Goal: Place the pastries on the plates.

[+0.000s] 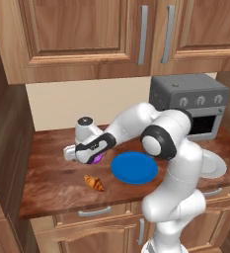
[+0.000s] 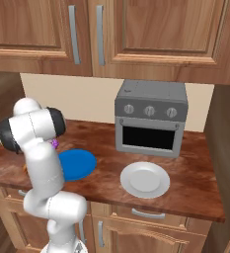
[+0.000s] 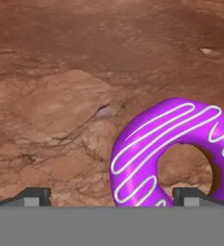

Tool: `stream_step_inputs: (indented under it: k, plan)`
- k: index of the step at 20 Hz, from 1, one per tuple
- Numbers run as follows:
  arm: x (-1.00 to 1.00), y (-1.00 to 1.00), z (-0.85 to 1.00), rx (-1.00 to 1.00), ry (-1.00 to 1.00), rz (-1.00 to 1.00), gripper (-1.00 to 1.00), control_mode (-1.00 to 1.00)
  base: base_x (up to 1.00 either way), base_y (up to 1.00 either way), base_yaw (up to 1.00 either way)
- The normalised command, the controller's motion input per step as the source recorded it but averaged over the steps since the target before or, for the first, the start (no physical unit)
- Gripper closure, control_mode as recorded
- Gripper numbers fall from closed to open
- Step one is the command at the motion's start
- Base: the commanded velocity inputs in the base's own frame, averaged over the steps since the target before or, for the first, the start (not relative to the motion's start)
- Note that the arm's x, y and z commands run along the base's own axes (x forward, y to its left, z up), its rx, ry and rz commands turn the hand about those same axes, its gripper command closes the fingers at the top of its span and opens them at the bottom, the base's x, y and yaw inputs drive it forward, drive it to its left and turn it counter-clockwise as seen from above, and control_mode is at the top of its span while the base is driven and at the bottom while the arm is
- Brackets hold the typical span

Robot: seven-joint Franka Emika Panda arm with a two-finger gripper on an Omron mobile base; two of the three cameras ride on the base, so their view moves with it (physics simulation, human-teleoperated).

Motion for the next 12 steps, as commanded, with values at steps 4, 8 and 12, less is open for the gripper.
stream_step_inputs:
  k: [4,8,12]
  plan:
    - [0.19,0.09,-0.26,0.0,0.0,0.0,-1.0,-1.0,0.0,0.0,0.0]
    - [0.08,0.03,-0.24,0.0,-0.02,0.0,-1.0,-1.0,0.0,0.0,0.0]
    - [0.0,-0.04,-0.51,0.0,0.0,0.0,-1.0,-1.0,0.0,0.0,0.0]
